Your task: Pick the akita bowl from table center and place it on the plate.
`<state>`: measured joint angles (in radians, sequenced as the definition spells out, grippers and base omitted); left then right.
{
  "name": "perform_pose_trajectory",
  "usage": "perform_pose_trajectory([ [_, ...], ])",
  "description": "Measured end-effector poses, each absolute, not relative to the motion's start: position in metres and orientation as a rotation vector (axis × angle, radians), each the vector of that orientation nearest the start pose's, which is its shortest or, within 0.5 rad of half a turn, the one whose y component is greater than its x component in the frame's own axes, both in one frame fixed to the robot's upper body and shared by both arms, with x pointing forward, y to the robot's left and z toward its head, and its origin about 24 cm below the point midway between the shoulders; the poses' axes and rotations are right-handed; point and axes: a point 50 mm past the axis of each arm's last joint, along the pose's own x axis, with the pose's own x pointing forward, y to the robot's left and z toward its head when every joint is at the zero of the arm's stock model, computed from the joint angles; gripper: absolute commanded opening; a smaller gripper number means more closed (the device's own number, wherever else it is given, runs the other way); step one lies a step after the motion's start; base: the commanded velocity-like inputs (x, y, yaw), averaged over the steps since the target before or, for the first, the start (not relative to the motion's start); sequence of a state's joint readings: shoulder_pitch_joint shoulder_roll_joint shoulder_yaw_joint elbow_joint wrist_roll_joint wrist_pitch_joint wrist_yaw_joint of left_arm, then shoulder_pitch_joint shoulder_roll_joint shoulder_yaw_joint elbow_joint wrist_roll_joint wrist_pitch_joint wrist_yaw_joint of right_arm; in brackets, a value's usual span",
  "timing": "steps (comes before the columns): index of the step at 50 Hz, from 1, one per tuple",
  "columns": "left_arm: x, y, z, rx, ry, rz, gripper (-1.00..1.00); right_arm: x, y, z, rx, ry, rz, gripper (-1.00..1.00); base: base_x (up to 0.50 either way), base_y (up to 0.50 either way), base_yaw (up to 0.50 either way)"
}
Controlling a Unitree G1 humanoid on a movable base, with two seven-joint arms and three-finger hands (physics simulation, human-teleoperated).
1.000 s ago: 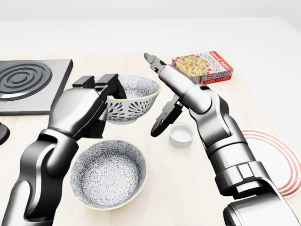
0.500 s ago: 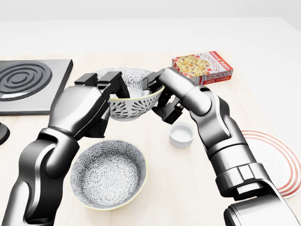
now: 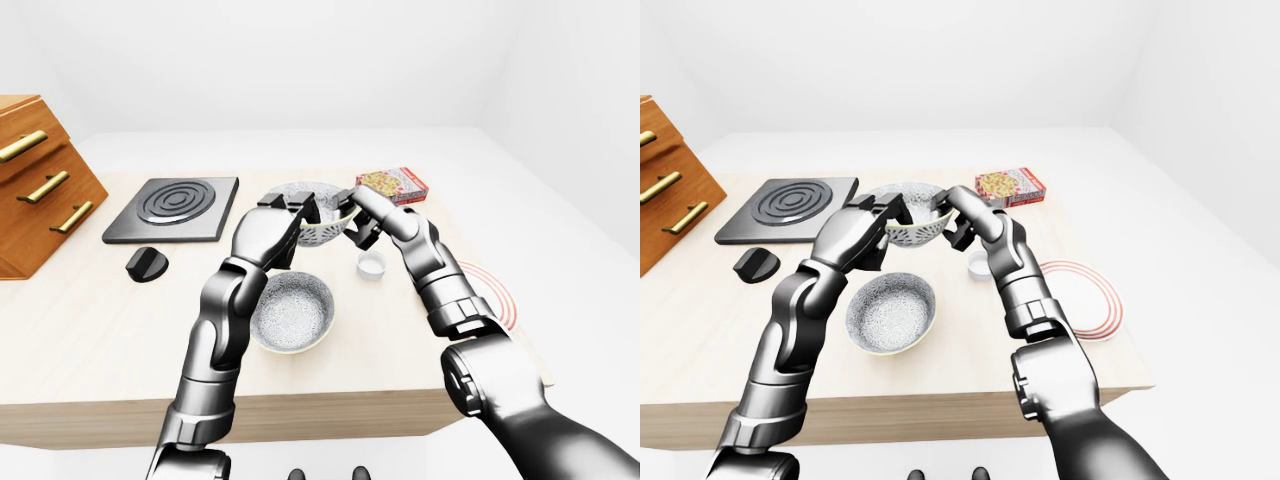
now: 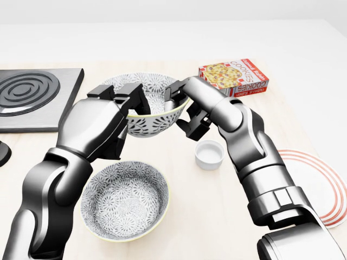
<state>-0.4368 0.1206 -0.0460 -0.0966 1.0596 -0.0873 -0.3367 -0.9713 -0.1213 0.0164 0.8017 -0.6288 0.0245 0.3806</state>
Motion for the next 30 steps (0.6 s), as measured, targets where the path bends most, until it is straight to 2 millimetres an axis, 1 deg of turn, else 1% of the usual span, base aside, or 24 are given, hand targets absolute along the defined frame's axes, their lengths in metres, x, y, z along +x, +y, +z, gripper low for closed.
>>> perform_pose_trajectory([
  [1,0.308,0.110,0.170,1.256,-0.428,-0.192,-0.99,0.402,-0.095,0.154,-0.843,-0.016,0.452,-1.00,0.00,0.00,0.00],
  [2,0.308,0.110,0.170,1.256,-0.428,-0.192,-0.69,0.402,-0.095,0.155,-0.844,-0.016,0.451,-1.00,0.00,0.00,0.00],
  [3,0.308,0.111,0.170,1.252,-0.429,-0.190,-0.69,0.402,-0.096,0.154,-0.849,-0.015,0.447,-1.00,0.00,0.00,0.00],
  [4,0.308,0.111,0.171,1.250,-0.430,-0.189,-0.50,0.402,-0.097,0.154,-0.857,-0.013,0.443,-1.00,0.00,0.00,0.00],
  [5,0.308,0.112,0.172,1.250,-0.433,-0.184,-0.48,0.402,-0.097,0.153,-0.867,-0.010,0.443,-1.00,0.00,0.00,0.00],
  [6,0.308,0.113,0.172,1.251,-0.433,-0.179,0.12,0.402,-0.097,0.152,-0.870,-0.007,0.444,-1.00,0.00,0.00,0.00],
  [7,0.309,0.113,0.172,1.253,-0.433,-0.175,0.42,0.402,-0.097,0.152,-0.872,-0.005,0.445,-1.00,0.00,0.00,0.00],
  [8,0.309,0.114,0.173,1.255,-0.433,-0.171,0.88,0.402,-0.097,0.151,-0.869,-0.004,0.447,-1.00,0.00,0.00,0.00],
  [9,0.309,0.114,0.173,1.257,-0.433,-0.167,1.00,0.402,-0.097,0.151,-0.868,-0.004,0.449,-1.00,0.00,0.00,0.00],
  [14,0.309,0.116,0.175,1.228,-0.437,-0.163,1.00,0.401,-0.097,0.149,-0.872,0.000,0.459,-1.00,0.00,0.00,0.00],
  [18,0.303,0.115,0.182,1.120,-0.455,-0.177,1.00,0.400,-0.098,0.148,-0.886,0.003,0.464,-1.00,0.00,0.00,0.00],
  [21,0.296,0.115,0.194,0.963,-0.477,-0.170,1.00,0.400,-0.100,0.148,-0.895,0.005,0.466,-1.00,0.00,0.00,0.00],
  [23,0.293,0.119,0.204,0.833,-0.482,-0.149,1.00,0.400,-0.101,0.147,-0.900,0.006,0.465,-1.00,0.00,0.00,0.00],
  [25,0.287,0.122,0.217,0.702,-0.561,-0.141,1.00,0.399,-0.102,0.147,-0.902,0.007,0.462,-1.00,0.00,0.00,0.00],
  [28,0.282,0.135,0.236,0.495,-0.670,-0.078,1.00,0.398,-0.104,0.147,-0.900,0.007,0.456,-1.00,0.00,0.00,0.00],
  [30,0.281,0.144,0.242,0.371,-0.713,-0.041,1.00,0.397,-0.106,0.147,-0.897,0.007,0.451,-1.00,0.00,0.00,0.00],
])
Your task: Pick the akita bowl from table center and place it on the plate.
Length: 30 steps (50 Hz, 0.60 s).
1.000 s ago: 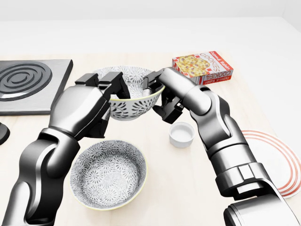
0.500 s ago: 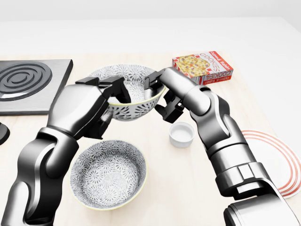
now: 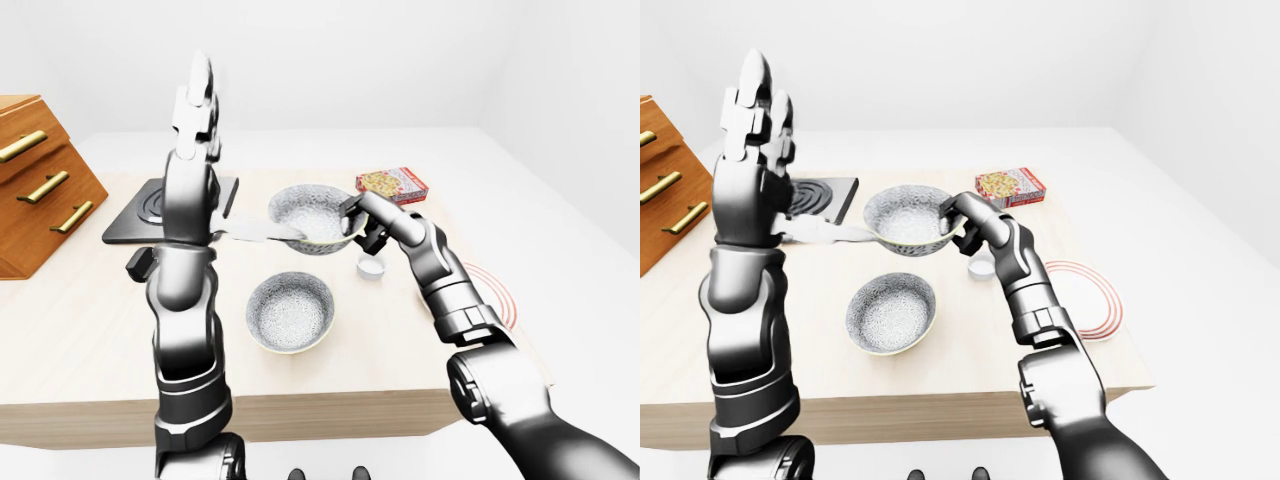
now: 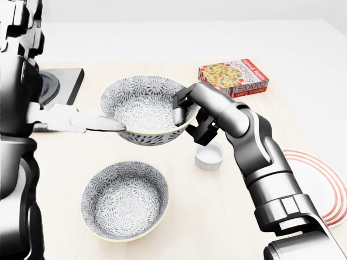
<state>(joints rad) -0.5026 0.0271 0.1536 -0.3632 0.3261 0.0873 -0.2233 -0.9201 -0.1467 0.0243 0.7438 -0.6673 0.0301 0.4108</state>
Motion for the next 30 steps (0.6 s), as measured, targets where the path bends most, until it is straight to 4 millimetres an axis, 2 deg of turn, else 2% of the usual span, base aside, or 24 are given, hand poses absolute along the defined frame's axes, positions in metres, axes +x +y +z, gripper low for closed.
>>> perform_pose_trajectory([
  [7,0.274,0.172,0.244,-0.015,-0.764,0.033,1.00,0.393,-0.116,0.149,-0.892,0.007,0.426,-1.00,0.00,0.00,0.00],
  [12,0.269,0.181,0.242,-0.181,-0.765,0.050,1.00,0.389,-0.127,0.152,-0.894,0.012,0.399,-1.00,0.00,0.00,0.00],
  [20,0.263,0.189,0.239,-0.308,-0.748,0.062,1.00,0.379,-0.146,0.159,-0.915,-0.022,0.363,-1.00,0.00,0.00,0.00],
  [30,0.261,0.193,0.236,-0.357,-0.727,0.071,1.00,0.363,-0.169,0.165,-0.946,-0.047,0.310,-1.00,0.00,0.00,0.00],
])
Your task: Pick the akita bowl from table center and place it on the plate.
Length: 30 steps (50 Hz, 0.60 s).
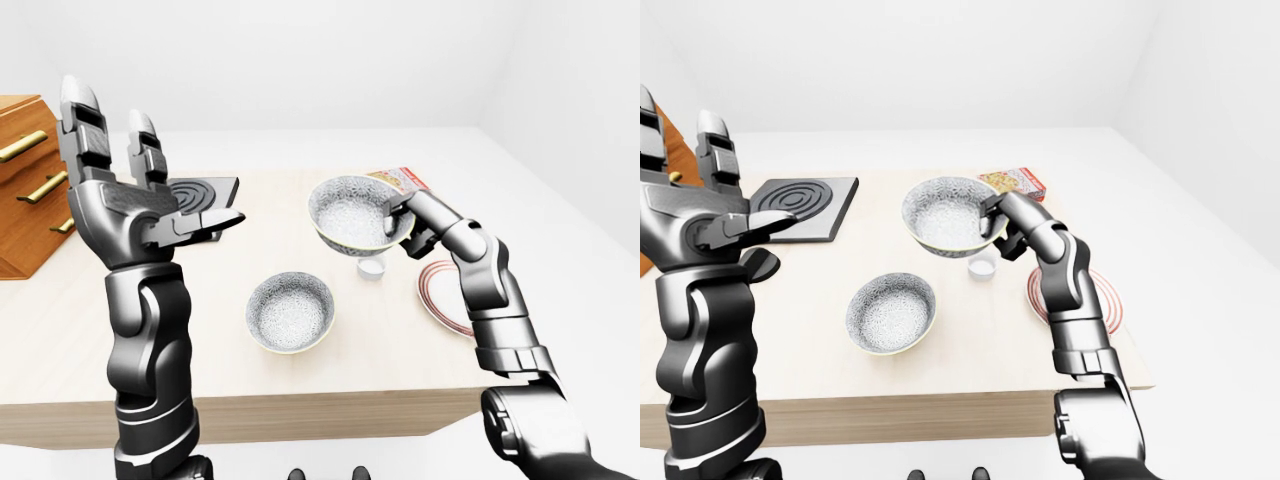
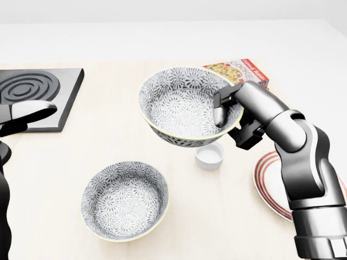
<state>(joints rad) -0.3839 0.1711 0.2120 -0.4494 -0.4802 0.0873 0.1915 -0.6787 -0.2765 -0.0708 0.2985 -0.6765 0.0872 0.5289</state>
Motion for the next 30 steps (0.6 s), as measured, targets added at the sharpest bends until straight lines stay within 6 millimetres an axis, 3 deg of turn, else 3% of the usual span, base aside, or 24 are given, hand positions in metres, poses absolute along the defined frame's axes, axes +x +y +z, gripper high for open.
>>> perform_pose_trajectory([
  [30,0.271,0.189,0.221,-0.291,-0.659,0.054,1.00,0.312,-0.244,0.143,-0.960,0.043,0.132,-1.00,0.00,0.00,0.00],
])
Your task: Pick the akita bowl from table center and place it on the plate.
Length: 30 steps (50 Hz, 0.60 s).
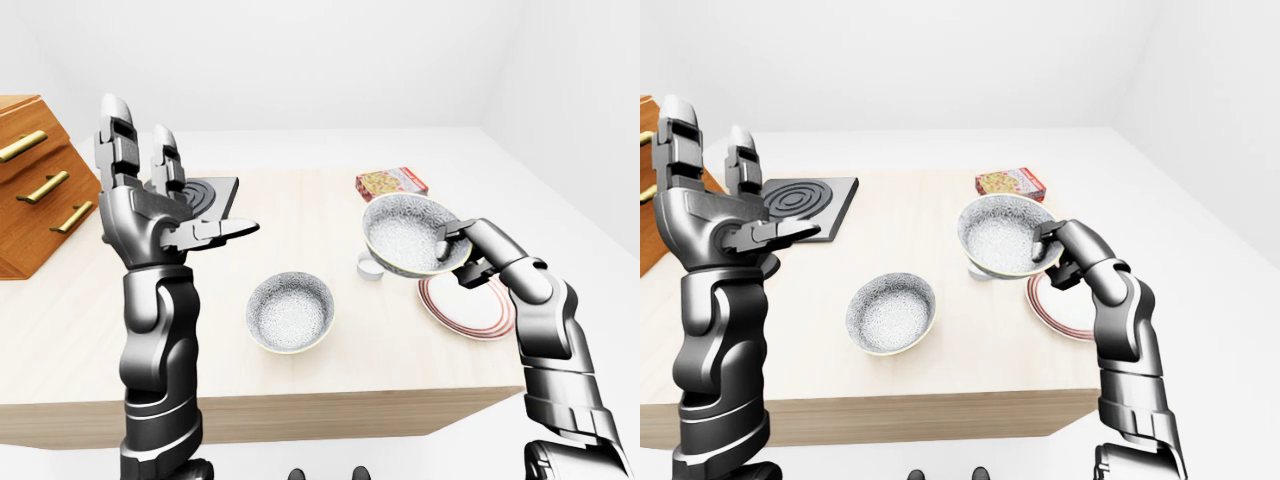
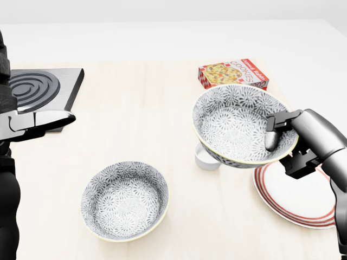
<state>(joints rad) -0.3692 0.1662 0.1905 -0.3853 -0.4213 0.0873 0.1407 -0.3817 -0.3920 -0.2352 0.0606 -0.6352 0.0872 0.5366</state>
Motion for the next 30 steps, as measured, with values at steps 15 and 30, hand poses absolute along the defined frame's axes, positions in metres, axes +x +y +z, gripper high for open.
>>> perform_pose_trajectory([
  [15,0.271,0.186,0.218,-0.274,-0.651,0.046,1.00,0.314,-0.261,0.131,-0.960,0.105,0.060,-1.00,0.00,0.00,0.00],
  [30,0.267,0.184,0.217,-0.270,-0.658,0.043,1.00,0.280,-0.305,0.112,-0.913,0.215,-0.038,-1.00,0.00,0.00,0.00],
])
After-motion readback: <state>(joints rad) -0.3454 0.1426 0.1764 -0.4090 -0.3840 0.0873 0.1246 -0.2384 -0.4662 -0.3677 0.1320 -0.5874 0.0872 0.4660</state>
